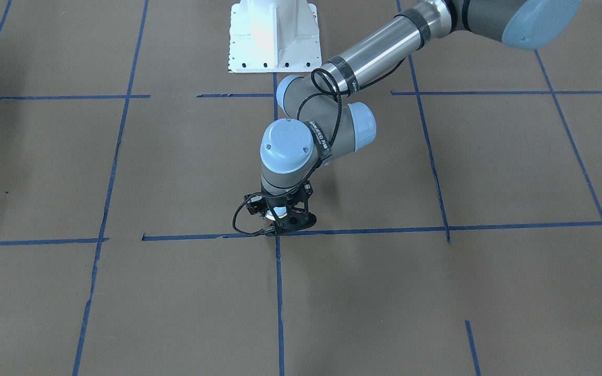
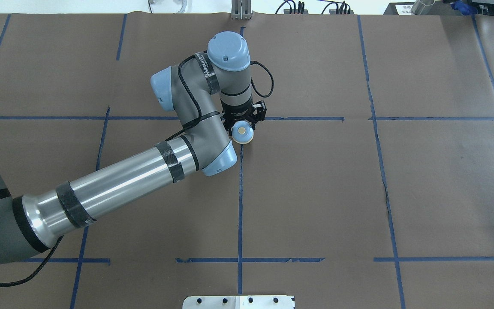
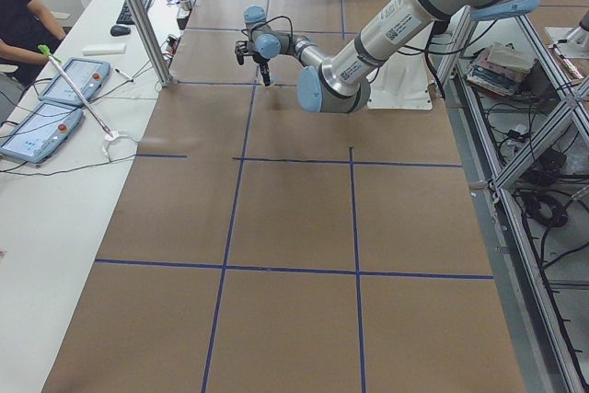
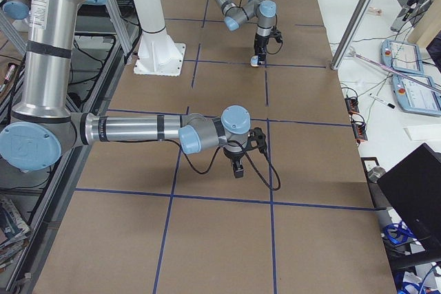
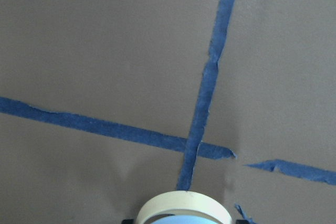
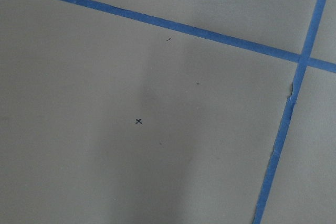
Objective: Place and press bell with both arms
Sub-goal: 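Lower the bell onto the tape crossing with the left gripper and release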
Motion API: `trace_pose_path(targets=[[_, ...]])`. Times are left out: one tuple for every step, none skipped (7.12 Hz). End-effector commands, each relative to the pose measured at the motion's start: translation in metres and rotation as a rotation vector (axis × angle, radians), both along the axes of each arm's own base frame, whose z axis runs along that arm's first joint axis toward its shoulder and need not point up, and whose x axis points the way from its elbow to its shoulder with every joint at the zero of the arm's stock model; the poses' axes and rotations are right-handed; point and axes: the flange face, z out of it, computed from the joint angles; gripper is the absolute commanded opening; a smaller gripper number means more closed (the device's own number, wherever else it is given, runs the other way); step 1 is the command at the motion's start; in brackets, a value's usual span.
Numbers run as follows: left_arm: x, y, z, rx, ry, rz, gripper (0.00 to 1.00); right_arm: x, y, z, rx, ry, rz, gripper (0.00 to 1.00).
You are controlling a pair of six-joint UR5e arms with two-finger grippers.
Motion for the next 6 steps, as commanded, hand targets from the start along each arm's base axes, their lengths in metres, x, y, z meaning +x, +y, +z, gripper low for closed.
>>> trace_pose_path(targets=[[0.0, 0.001, 0.003, -0.001, -0.003, 0.002, 0.71, 0.0, 0.0, 0.002, -0.003, 0.001, -0.001, 1.0], [0.0, 0.001, 0.004, 0.002, -0.001, 0.003, 0.96, -0.001, 0.0, 0.003, -0.005, 0.001, -0.002, 1.0], [0.0, 0.001, 0.001, 0.004, 0.002, 0.003, 1.0, -0.001, 0.0, 0.002, -0.003, 0.001, -0.002, 1.0], [-0.004, 0.002, -0.006, 0.012, 0.015, 0.002, 1.0, -0.002, -0.001, 0.001, -0.002, 0.0, -0.004, 1.0], [-0.013, 0.007, -0.026, 0.036, 0.051, -0.001, 1.0, -0.003, -0.002, 0.0, 0.0, 0.0, -0.004, 1.0], [-0.029, 0.013, -0.044, 0.062, 0.091, -0.008, 1.0, -0.008, -0.014, -0.012, 0.012, -0.004, 0.004, 1.0]])
